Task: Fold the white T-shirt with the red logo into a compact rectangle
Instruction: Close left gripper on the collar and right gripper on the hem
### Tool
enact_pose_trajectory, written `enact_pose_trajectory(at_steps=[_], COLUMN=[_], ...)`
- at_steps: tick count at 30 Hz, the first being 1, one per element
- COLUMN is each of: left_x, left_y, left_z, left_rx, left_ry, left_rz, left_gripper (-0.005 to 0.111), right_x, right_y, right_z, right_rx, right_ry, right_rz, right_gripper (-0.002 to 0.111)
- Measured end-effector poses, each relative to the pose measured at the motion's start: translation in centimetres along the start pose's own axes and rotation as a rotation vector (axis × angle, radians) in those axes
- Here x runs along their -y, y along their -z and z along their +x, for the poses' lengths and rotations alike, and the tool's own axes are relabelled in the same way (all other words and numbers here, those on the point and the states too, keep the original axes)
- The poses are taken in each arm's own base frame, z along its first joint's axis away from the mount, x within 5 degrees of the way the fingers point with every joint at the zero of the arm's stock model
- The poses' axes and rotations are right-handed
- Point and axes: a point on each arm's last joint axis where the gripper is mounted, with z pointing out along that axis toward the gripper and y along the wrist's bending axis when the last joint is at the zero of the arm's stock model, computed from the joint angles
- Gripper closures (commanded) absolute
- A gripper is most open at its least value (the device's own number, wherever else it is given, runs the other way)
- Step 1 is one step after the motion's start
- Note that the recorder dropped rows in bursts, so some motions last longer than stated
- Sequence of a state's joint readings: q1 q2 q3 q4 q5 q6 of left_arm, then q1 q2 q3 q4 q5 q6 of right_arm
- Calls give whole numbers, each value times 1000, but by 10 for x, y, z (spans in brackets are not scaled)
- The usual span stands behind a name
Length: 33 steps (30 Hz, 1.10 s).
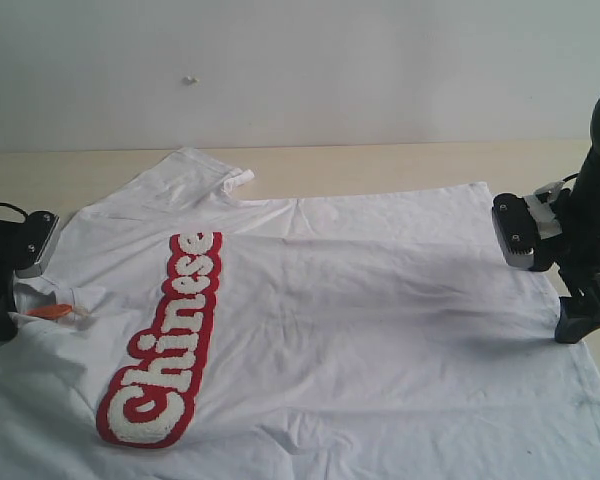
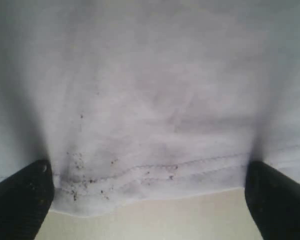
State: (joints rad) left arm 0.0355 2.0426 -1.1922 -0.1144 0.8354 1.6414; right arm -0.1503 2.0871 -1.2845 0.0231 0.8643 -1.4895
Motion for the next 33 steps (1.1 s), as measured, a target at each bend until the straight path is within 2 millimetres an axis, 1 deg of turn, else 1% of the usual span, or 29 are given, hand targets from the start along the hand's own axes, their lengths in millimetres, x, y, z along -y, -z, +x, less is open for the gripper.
enact_pose_trajectory(at_steps=[18, 21, 23, 25, 28, 31, 33], left_x=[0, 0, 0, 0, 0, 0, 0], left_y=[0, 0, 0, 0, 0, 0, 0], left_z=[0, 0, 0, 0, 0, 0, 0], left_rx=[-2, -2, -2, -2, -2, -2, -2], left_ry=[-2, -2, -2, -2, -2, -2, -2], left_rz=[0, 0, 0, 0, 0, 0, 0], left_gripper=[106, 106, 106, 106, 106, 106, 106], right_x=[0, 0, 0, -1, -1, -1, -2], right_y=[0, 0, 0, 0, -1, -1, -1], right_z=[-1, -1, -1, -1, 0, 0, 0], right_rx=[7, 7, 7, 7, 5, 2, 1], right_ry=[-7, -7, -7, -7, -5, -3, -4], right_rz=[-3, -3, -3, -10, -15, -18, -27], right_gripper=[3, 8, 17, 35, 72, 106, 108])
